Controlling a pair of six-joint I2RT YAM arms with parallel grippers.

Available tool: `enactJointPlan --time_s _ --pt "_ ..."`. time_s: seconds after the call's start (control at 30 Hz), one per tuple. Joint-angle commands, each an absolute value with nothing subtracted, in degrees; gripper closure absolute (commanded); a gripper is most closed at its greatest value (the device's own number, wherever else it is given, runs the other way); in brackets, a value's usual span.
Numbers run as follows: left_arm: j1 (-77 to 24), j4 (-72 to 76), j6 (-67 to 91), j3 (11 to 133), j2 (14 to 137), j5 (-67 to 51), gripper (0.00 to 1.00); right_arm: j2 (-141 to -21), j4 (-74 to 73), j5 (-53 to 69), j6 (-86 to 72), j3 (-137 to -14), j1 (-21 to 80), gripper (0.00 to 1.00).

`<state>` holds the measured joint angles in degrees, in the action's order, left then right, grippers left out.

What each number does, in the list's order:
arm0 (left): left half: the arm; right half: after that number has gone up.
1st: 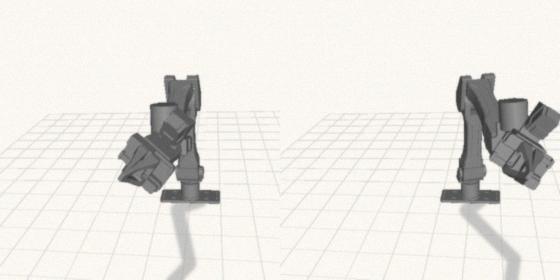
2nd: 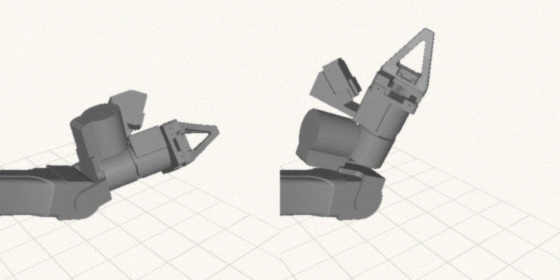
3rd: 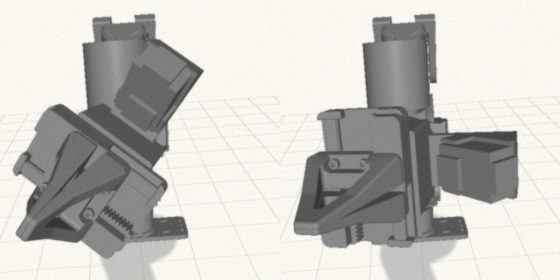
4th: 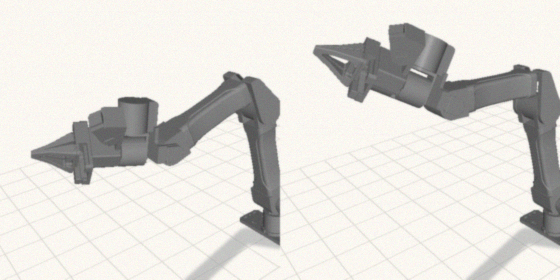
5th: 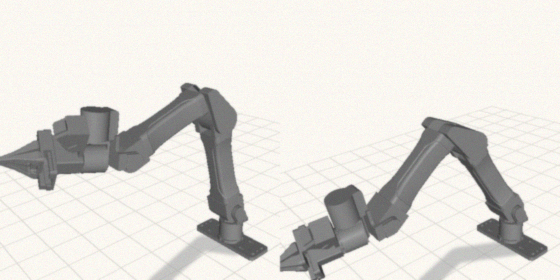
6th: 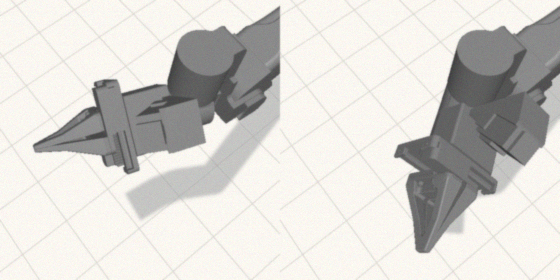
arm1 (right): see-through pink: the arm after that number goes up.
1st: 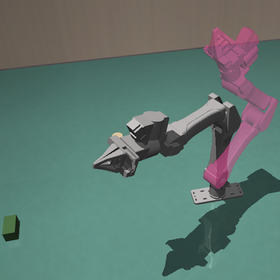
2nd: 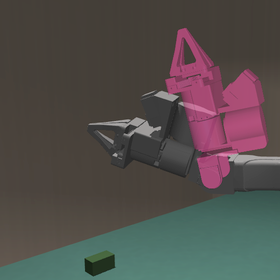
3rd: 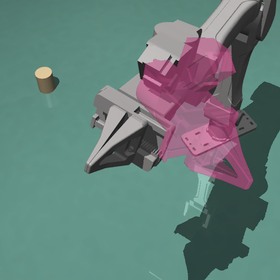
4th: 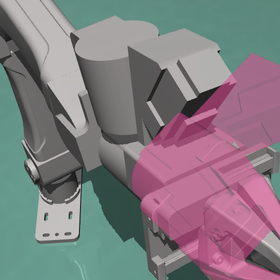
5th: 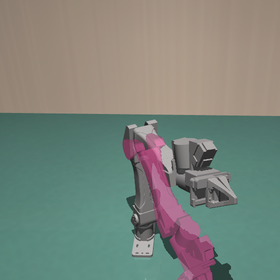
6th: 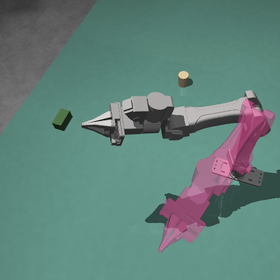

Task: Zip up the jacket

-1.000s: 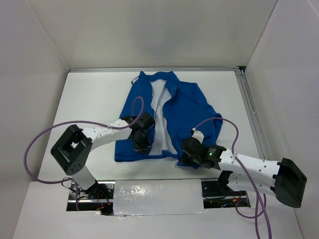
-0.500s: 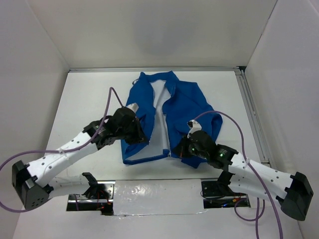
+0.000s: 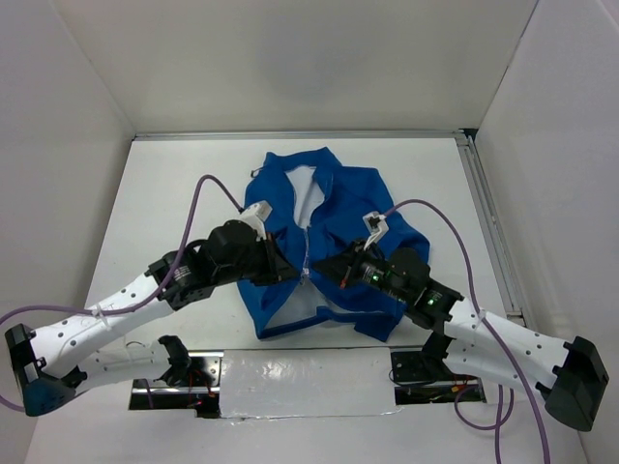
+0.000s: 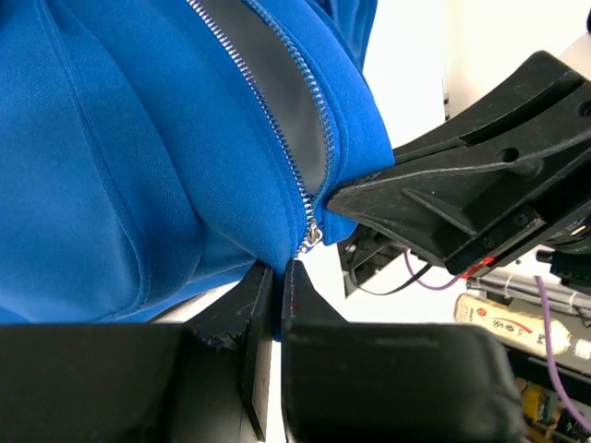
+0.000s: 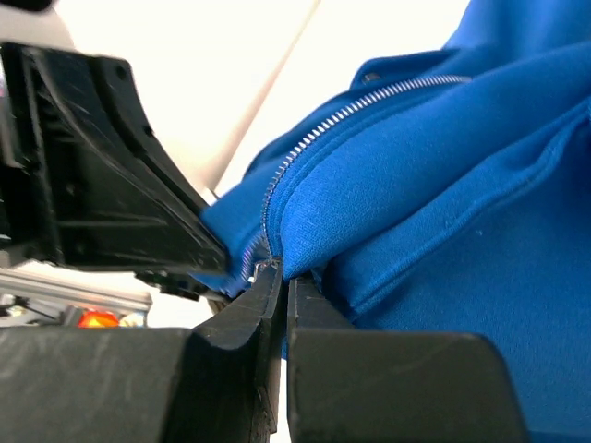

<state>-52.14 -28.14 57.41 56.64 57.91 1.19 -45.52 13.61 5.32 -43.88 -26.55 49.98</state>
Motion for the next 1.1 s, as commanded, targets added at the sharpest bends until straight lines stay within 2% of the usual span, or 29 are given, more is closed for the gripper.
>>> enactJointPlan --time_s 0.0,0.23,0.37,0.67,1.07 --pt "-53.4 -22.2 61.1 55.7 56.1 4.8 1.0 -45.7 23.7 6.4 -45.9 -25.1 49.9 1.0" --pt "-56.2 -12.4 59.9 50.9 54.0 10.3 1.0 -44.6 25.1 7.7 -48.3 -22.6 50.1 1.0" --pt "-56.5 -11.7 59.2 50.6 54.1 12.3 1.0 -43.4 21.9 7.8 -48.8 -22.6 50.2 1.0" --pt "-57.0 -4.9 58.4 47.1 54.0 12.4 1.0 -42.7 23.0 9.8 -51.5 -20.8 50.0 1.0" --pt "-57.1 -2.7 61.3 42.9 49.8 12.6 1.0 -41.5 26.7 5.0 -53.7 -17.9 50.1 1.0"
